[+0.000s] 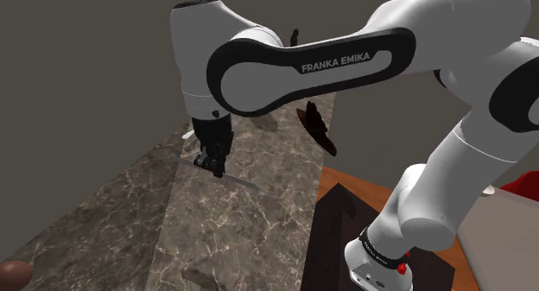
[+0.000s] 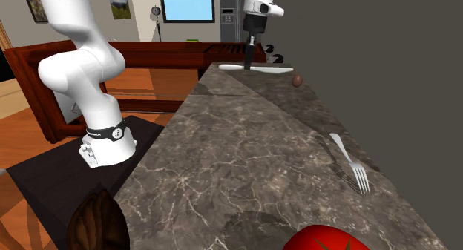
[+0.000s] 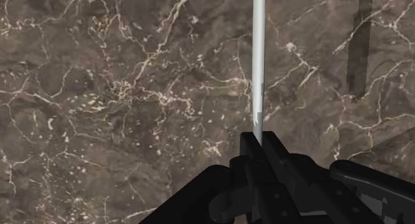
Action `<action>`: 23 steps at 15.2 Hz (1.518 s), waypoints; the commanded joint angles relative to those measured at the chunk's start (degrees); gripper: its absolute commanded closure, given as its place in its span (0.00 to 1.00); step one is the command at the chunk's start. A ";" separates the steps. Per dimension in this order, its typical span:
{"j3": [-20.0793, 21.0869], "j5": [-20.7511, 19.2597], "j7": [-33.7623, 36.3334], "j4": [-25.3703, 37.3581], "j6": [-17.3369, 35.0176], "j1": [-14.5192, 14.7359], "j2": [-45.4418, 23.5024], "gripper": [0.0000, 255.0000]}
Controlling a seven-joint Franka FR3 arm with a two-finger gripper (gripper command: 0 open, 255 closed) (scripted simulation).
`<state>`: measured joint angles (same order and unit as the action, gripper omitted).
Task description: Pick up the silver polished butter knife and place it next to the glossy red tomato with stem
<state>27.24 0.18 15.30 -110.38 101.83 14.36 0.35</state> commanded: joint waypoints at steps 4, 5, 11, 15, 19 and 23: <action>-0.11 0.28 -0.30 3.03 -3.67 -0.10 0.69 1.00; -0.86 0.39 -1.81 2.22 -3.54 -0.81 1.44 1.00; -5.49 0.18 -10.56 -1.31 -2.89 -4.83 4.62 1.00; -8.58 -0.61 -16.07 -2.36 -2.54 -7.42 5.46 1.00; -11.60 -1.71 -21.36 -2.39 -2.23 -9.99 5.33 1.00; -14.53 -2.94 -26.44 -1.38 -1.98 -12.51 4.28 1.00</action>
<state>13.44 -2.47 -9.80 -111.60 99.51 2.48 4.75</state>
